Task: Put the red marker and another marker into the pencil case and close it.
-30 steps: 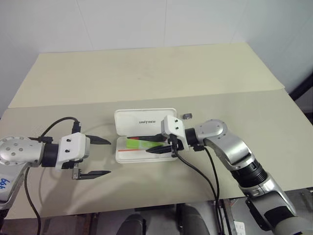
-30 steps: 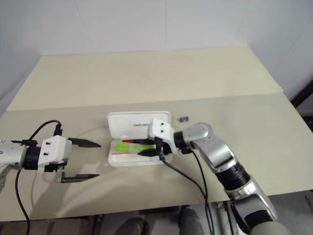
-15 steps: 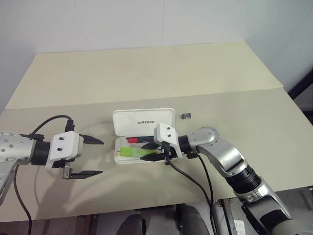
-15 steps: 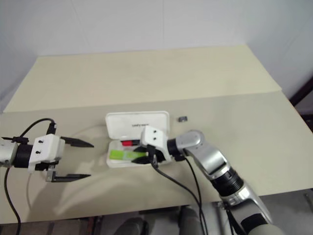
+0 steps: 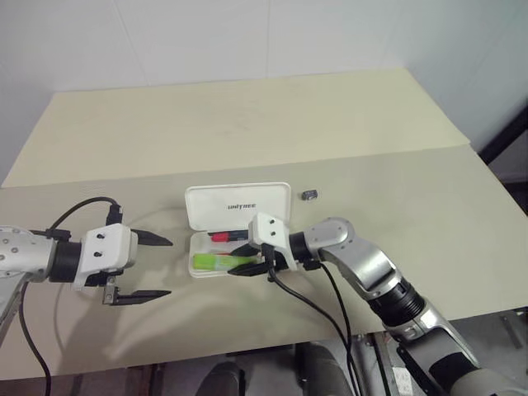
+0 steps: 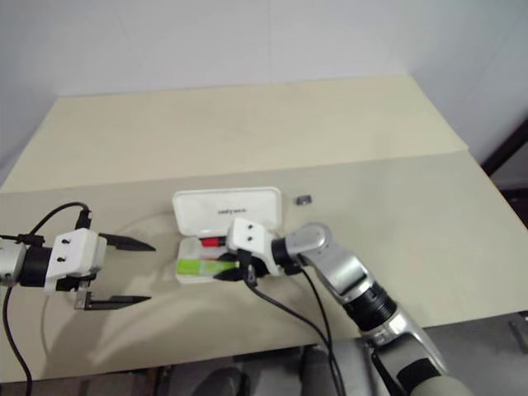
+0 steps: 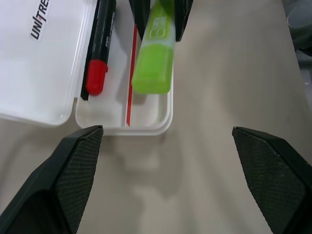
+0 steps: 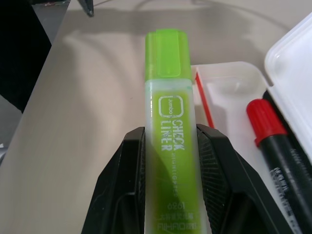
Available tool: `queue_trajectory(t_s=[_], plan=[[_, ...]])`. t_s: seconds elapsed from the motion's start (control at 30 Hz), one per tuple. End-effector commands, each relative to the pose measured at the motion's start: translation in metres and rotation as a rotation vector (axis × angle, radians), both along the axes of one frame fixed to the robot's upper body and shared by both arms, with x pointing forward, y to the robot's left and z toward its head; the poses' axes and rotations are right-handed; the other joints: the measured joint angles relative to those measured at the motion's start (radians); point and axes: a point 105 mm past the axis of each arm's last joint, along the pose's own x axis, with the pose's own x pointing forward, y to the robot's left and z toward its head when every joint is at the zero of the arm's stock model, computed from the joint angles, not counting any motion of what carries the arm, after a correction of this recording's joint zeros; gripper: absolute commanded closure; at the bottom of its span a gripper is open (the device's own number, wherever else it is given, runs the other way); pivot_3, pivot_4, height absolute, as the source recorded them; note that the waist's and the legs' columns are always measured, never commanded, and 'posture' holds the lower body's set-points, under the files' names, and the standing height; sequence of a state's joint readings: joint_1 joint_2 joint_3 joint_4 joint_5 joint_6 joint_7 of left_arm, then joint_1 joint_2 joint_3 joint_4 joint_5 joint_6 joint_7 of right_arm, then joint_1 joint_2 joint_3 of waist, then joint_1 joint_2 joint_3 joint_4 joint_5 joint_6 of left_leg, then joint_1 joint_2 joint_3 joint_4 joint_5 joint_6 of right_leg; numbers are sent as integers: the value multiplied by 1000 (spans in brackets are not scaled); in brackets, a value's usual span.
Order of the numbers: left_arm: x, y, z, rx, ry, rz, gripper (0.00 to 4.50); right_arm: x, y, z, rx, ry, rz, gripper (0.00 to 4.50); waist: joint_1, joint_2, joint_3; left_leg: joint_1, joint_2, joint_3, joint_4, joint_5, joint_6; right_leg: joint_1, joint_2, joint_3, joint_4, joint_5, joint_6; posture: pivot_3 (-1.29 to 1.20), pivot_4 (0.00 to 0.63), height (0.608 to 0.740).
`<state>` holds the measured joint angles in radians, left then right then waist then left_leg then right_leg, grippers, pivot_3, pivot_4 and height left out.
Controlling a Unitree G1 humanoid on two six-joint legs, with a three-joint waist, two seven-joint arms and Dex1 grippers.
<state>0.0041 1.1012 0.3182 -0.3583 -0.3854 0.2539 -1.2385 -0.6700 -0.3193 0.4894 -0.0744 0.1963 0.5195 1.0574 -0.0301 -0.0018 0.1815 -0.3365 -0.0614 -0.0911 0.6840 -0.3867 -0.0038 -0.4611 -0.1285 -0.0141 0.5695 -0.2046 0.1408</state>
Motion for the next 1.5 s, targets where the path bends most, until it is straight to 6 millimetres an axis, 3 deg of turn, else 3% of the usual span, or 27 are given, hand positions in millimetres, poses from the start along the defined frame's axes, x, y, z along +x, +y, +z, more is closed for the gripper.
queue_trajectory(t_s=[0.03, 0.4, 0.67, 0.73, 1.0, 1.3, 1.5], plan=[[-2, -2, 9, 7, -46, 1, 0, -3, 8, 8, 19, -61, 49, 3400, 0, 0, 0, 0, 0, 0, 0, 0, 0, 0, 0, 0, 0, 0, 0, 0, 150, 740], [-3, -3, 9, -2, -50, 14, 0, -4, 13, 5, -4, -84, 105, 3400, 0, 0, 0, 0, 0, 1, 0, 0, 0, 0, 0, 0, 0, 0, 0, 0, 150, 740], [-3, -5, 8, -8, -50, 16, 0, -3, 13, 2, -17, -100, 125, 470, 0, 0, 0, 0, 0, 1, 0, 0, 0, -1, 0, 0, 1, 0, 0, 0, 150, 740], [-3, -5, 8, -10, -50, 15, 0, -3, 14, 3, -9, -109, 121, 51, 0, 0, 0, 0, 0, 1, 0, 0, 0, -1, 0, 0, 1, 0, -1, 0, 150, 740], [1, -7, 7, -16, -52, 7, 0, 6, 8, 14, 28, -142, 86, 51, 0, 0, 0, 0, 0, 1, 0, 0, 0, -1, 0, 0, 1, 0, -1, 0, 150, 740], [8, -12, 5, -29, -58, -14, 0, 7, -27, 24, -1, -112, 62, 51, 2, -1, -1, 0, 0, 1, 0, 0, 0, -1, 0, -1, 1, 0, -1, 0, 150, 740], [11, -11, 5, -27, -59, -27, 0, 5, -26, 19, -11, -90, 48, 51, 0, -1, -1, 1, 2, 3, 0, 0, -1, -1, 1, -1, 1, 0, -1, 0, 150, 740]])
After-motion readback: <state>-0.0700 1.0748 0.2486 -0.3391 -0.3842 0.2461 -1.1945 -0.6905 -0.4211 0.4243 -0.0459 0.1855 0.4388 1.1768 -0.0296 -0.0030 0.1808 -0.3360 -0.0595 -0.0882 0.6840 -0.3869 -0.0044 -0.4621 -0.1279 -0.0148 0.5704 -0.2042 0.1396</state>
